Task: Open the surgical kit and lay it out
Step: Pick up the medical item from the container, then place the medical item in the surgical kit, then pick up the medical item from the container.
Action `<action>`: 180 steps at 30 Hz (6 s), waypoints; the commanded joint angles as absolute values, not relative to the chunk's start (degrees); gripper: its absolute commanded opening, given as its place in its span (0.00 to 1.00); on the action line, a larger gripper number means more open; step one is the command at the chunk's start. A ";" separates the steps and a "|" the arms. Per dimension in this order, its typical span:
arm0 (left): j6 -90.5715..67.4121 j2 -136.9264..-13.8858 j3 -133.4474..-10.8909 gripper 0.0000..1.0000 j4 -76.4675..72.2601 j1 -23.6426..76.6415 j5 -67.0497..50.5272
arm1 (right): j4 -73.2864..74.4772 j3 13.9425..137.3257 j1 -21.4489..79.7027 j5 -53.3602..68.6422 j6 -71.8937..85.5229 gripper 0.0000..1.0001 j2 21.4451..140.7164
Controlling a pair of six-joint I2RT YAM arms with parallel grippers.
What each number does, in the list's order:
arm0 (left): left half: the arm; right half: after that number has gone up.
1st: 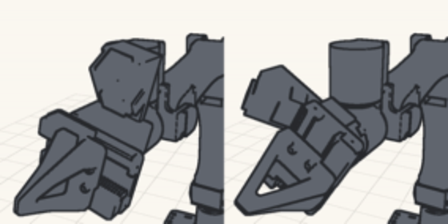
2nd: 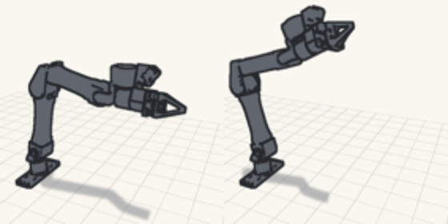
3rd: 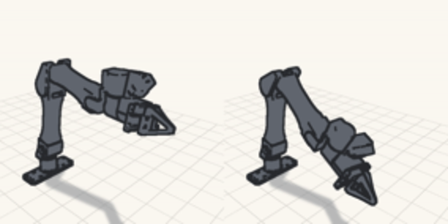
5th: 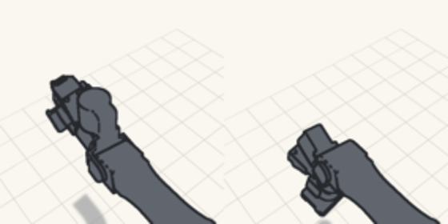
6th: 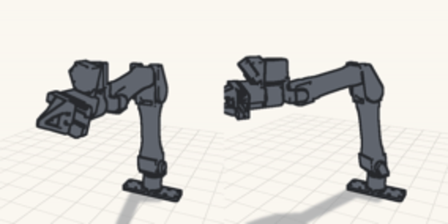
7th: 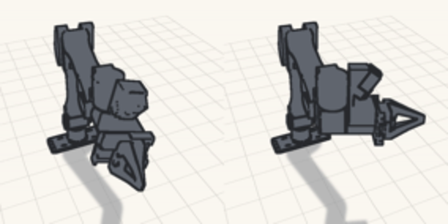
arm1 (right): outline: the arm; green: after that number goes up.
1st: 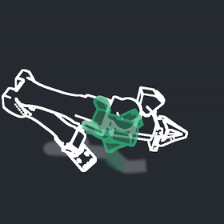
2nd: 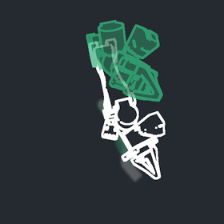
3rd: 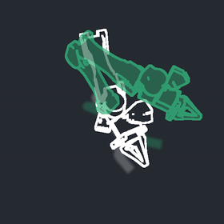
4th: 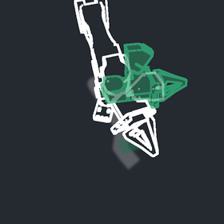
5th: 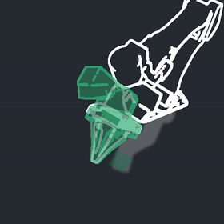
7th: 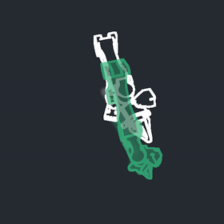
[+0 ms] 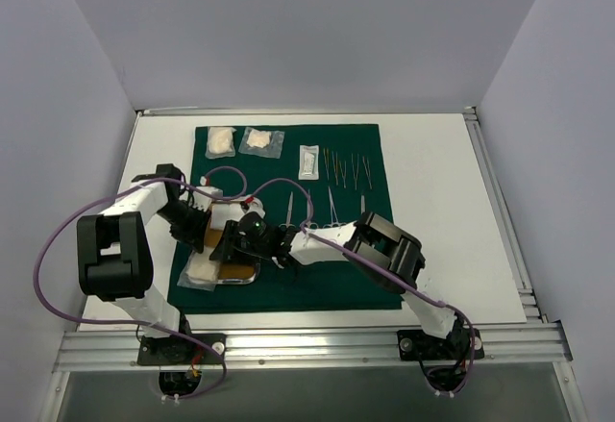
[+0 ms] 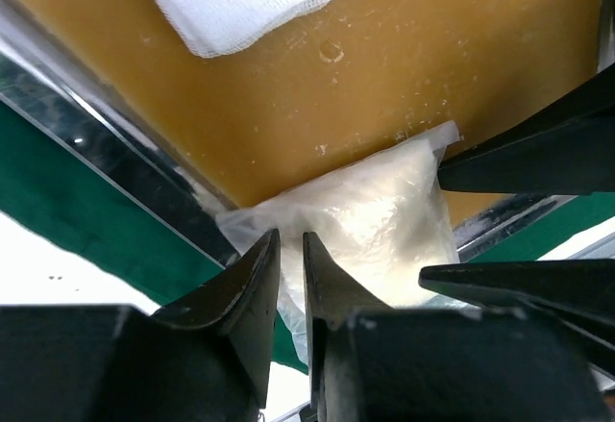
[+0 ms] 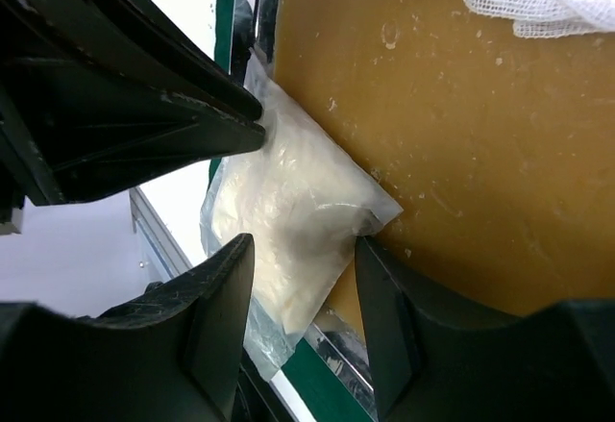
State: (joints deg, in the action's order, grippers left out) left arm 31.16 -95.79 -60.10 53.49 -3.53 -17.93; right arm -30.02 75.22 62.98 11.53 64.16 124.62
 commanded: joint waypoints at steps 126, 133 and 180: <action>19.43 -99.40 -75.94 0.42 51.07 -0.62 -18.63 | -13.53 85.78 53.17 -0.97 38.67 0.33 120.14; 18.90 -101.77 -75.15 0.42 49.31 1.67 -18.72 | -12.22 89.11 53.44 -0.62 39.11 0.38 124.89; 19.34 -107.93 -75.23 0.42 46.76 2.72 -18.02 | -18.62 86.23 51.86 2.37 43.86 0.00 125.43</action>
State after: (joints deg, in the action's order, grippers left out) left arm 18.65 -108.36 -75.00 48.23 2.48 -17.78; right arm -17.47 88.90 52.21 2.48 43.68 130.02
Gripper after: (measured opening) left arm 0.417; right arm 0.046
